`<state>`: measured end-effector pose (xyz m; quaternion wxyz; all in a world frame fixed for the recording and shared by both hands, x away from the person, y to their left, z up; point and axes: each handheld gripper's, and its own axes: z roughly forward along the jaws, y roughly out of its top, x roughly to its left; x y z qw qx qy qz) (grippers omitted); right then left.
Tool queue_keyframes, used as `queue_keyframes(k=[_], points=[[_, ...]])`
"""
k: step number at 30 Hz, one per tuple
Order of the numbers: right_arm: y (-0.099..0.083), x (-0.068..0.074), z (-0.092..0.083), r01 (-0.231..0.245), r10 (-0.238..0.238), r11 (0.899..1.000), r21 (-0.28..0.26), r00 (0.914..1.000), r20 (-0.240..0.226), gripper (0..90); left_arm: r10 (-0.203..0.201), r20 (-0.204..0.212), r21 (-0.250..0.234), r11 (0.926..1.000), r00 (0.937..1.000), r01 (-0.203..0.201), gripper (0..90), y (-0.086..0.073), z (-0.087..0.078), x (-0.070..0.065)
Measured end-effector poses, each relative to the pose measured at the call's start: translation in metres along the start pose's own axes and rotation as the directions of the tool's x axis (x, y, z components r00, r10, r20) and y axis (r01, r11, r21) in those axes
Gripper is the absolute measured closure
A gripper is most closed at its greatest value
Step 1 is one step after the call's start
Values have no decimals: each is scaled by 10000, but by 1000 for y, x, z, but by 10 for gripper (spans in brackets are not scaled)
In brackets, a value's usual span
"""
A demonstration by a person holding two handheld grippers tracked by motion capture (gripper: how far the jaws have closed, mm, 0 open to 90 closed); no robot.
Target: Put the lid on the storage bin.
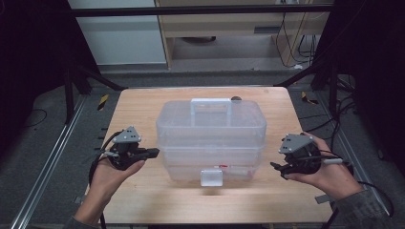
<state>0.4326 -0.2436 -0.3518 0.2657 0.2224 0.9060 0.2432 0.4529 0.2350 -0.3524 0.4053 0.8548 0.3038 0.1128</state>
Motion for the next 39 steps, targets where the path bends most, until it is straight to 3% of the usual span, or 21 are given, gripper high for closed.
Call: queue_keyframes(k=[21,24,33,36,39], points=[[-6,-2,4,-160,159,9998,135,9998,116,187,-2,-135,-38,10000,9999,2,897,-8,-3,4],[-10,-5,8,-340,333,9990,276,9991,274,190,44,-626,188,9998,9980,-32,896,-9,-3,12],[-19,-24,32,-1246,1209,9913,416,9893,813,206,-386,-1095,760,9960,9932,470,895,-17,18,50],[-22,-35,42,-1744,1701,9841,337,9798,1056,215,-472,-1332,963,9935,9900,603,895,-16,26,63],[-27,-49,57,-2384,2344,9709,212,9650,1177,225,-651,-1637,1191,9892,9844,852,895,-15,36,80]])
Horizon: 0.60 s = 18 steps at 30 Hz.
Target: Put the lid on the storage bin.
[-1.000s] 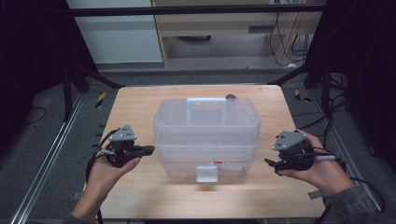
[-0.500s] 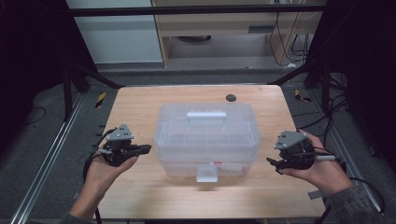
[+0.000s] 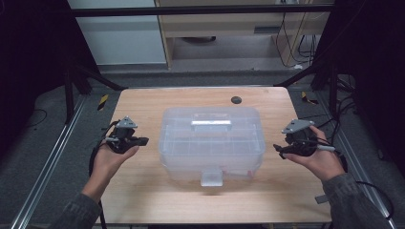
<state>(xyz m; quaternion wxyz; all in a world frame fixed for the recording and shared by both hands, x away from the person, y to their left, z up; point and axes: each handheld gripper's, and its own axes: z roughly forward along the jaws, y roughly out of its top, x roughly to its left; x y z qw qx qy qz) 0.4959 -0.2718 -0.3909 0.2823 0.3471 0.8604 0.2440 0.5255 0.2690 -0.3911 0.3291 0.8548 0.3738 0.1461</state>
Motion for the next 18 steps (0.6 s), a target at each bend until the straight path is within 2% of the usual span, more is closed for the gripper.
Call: queue_keyframes(k=[1,2,4,5,8,12,15,18], points=[[-1,-9,12,-519,519,9986,-71,9987,-9,229,-38,-126,68,10000,9999,39,896,1,4,5],[-1,-9,12,-519,519,9986,-71,9987,-9,229,-108,-247,119,9999,9996,111,896,2,9,9],[-2,-17,24,-1069,1069,9941,-162,9943,9,236,-214,-436,252,9994,9988,225,895,5,18,18],[-3,-22,32,-1417,1417,9898,-152,9899,14,238,-247,-453,304,9992,9987,261,895,5,22,20],[-5,-32,50,-2022,2023,9792,-131,9793,38,245,-378,-625,482,9980,9973,408,894,5,35,29],[-7,-42,71,-2500,2498,9682,65,9681,176,250,-604,-732,658,9957,9955,653,893,3,53,38],[-7,-48,84,-2937,2937,9558,169,9559,21,249,-600,-820,830,9943,9948,668,890,2,62,43],[-7,-52,95,-3126,3127,9495,258,9499,1,248,-820,-949,853,9923,9921,902,888,-2,70,49]])
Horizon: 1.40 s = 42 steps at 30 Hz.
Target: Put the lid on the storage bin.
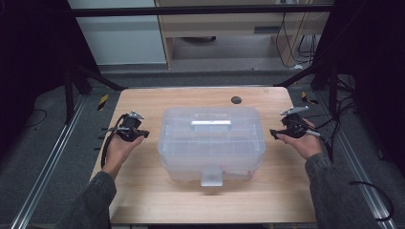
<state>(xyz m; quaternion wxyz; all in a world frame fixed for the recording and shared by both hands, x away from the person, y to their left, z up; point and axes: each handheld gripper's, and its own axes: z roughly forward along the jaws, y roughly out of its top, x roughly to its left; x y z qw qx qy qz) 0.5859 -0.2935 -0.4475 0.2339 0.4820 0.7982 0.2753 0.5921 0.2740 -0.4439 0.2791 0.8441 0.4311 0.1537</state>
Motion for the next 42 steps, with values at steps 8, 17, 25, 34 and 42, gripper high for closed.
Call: queue_keyframes(k=[8,17,25,34,42], points=[[-5,-8,21,-676,676,9976,150,9977,8,229,-505,-262,-235,9985,9984,498,825,-9,15,9],[-8,-12,38,-1577,1577,9874,-112,9875,-9,125,-1081,-835,-1005,9899,9906,995,515,-11,23,12],[-11,-10,47,-1909,1910,9814,-184,9816,-2,107,-1303,-1301,-1017,9878,9829,1175,290,-14,35,10],[-21,1,59,-1884,1889,9819,-203,9817,252,65,-1508,-1118,-885,9860,9822,1413,112,-22,52,7],[-27,6,61,-2204,2245,9729,-693,9728,577,3,-1530,-1194,-1553,9788,9810,1337,22,-31,56,6]])
